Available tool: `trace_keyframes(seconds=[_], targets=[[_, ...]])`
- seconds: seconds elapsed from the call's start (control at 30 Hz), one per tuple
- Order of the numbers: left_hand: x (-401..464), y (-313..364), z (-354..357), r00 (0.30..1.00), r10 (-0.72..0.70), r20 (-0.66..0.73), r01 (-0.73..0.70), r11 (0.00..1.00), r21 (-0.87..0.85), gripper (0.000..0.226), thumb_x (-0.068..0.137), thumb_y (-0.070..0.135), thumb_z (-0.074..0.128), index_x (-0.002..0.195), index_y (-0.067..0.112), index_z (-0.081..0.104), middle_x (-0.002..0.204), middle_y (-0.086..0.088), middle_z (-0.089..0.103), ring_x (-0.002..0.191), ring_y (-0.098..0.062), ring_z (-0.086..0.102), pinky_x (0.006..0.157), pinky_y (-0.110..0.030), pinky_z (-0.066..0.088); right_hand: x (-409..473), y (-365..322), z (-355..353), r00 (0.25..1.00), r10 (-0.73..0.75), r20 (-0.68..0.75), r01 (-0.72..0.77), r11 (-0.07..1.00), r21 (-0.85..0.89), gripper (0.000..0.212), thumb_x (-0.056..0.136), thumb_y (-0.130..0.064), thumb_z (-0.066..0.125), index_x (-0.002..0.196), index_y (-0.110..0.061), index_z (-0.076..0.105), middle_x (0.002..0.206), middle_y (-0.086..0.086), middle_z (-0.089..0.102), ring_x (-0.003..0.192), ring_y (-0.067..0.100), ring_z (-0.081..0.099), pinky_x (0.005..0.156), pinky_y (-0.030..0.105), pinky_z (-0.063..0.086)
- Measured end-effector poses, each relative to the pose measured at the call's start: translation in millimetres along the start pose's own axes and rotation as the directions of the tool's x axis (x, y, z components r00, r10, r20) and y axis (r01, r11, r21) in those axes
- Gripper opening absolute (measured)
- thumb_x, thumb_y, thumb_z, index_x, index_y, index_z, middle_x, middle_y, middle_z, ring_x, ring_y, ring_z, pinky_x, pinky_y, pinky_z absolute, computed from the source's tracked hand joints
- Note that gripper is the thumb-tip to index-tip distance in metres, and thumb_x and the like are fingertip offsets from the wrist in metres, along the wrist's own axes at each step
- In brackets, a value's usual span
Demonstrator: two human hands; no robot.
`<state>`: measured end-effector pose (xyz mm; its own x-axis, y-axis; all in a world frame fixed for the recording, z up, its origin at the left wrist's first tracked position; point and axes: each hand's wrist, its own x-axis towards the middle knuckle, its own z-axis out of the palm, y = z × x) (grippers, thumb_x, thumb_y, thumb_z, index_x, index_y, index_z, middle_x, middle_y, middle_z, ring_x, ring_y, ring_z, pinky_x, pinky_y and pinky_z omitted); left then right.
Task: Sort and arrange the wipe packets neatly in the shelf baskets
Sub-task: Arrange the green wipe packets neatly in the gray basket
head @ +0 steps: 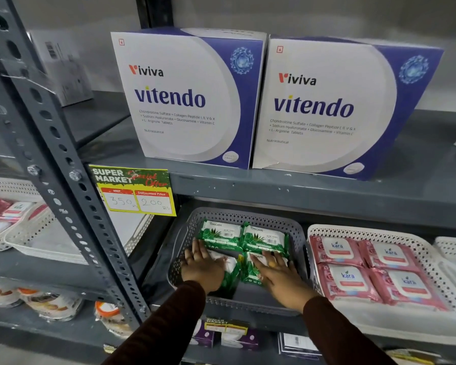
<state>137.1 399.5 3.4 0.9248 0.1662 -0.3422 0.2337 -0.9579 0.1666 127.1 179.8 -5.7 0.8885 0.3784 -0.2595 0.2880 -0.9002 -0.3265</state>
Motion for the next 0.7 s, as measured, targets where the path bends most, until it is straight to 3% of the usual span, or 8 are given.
trace_keyframes(seconds=[0.07,0.2,0.33,0.4,0.47,0.57,0.7], targets=[[-1.8,8.4,4.2,0.997,-0.030,-0.076,0.033,0.999,0.039,0.076,0.099,0.053,0.006,0.143,-0.002,-0.023,0.153,-0.016,-0.029,0.144,-0.038,-0.015,0.119,-0.049,0.001,2.3,0.2,-1.0,1.000,-0.003,0.024,0.003,1.000,0.003,0.058,0.104,-0.034,0.027,0.150,-0.048,-0.006,0.162,-0.005,-0.020,0.147,0.023,-0.025,0.118,0.054,-0.013],[6.7,13.6,9.4,0.977,0.048,-0.208,-0.037,0.998,0.053,0.070,0.099,0.049,0.001,0.141,0.002,-0.029,0.148,-0.016,-0.036,0.141,-0.034,-0.024,0.117,-0.048,-0.009,8.0,1.5,-5.7,0.996,-0.045,0.077,0.046,0.999,-0.010,0.058,0.103,-0.041,0.023,0.148,-0.051,-0.013,0.156,-0.010,-0.030,0.137,0.019,-0.037,0.116,0.053,-0.019],[12.8,20.1,8.4,0.982,0.006,-0.188,-0.002,1.000,0.022,0.070,0.099,0.048,0.004,0.142,0.001,-0.026,0.153,-0.017,-0.028,0.143,-0.035,-0.019,0.118,-0.048,-0.007,6.5,-0.3,-2.7,0.998,-0.045,0.052,0.048,0.997,-0.064,0.059,0.103,-0.041,0.021,0.149,-0.047,-0.015,0.158,-0.006,-0.029,0.143,0.025,-0.033,0.117,0.055,-0.016],[15.4,23.8,5.7,0.984,0.014,-0.177,-0.011,1.000,0.016,0.071,0.100,0.047,0.006,0.144,-0.001,-0.022,0.154,-0.018,-0.024,0.143,-0.037,-0.017,0.118,-0.049,-0.006,7.8,-9.2,-2.6,1.000,0.002,0.026,-0.002,1.000,-0.007,0.060,0.102,-0.042,0.021,0.152,-0.039,-0.012,0.160,-0.003,-0.025,0.144,0.026,-0.030,0.117,0.055,-0.016],[25.5,22.4,-0.1,0.969,0.131,-0.208,-0.123,0.991,0.052,0.068,0.100,0.047,0.007,0.147,0.004,-0.017,0.155,-0.015,-0.024,0.142,-0.036,-0.020,0.117,-0.050,-0.009,16.2,-17.8,-8.0,0.996,0.073,-0.051,-0.068,0.993,0.094,0.062,0.102,-0.043,0.020,0.154,-0.028,-0.009,0.162,-0.001,-0.019,0.146,0.024,-0.025,0.118,0.052,-0.015],[48.2,10.3,-11.1,0.907,0.354,-0.226,-0.320,0.931,0.174,0.063,0.101,0.047,0.010,0.151,0.014,-0.009,0.157,-0.007,-0.020,0.141,-0.030,-0.024,0.116,-0.048,-0.014,36.4,-19.5,-15.7,0.966,0.163,-0.202,-0.153,0.986,0.064,0.064,0.102,-0.042,0.019,0.155,-0.018,-0.009,0.163,0.004,-0.014,0.149,0.023,-0.018,0.118,0.047,-0.015],[61.0,3.0,-14.9,0.865,0.467,-0.185,-0.427,0.878,0.217,0.061,0.103,0.045,0.012,0.152,0.015,-0.008,0.159,-0.005,-0.015,0.143,-0.025,-0.022,0.116,-0.047,-0.015,58.3,-10.6,-12.6,0.975,0.130,-0.183,-0.142,0.989,-0.050,0.063,0.101,-0.045,0.014,0.154,-0.023,-0.010,0.163,-0.002,-0.015,0.149,0.017,-0.019,0.120,0.051,-0.012]])
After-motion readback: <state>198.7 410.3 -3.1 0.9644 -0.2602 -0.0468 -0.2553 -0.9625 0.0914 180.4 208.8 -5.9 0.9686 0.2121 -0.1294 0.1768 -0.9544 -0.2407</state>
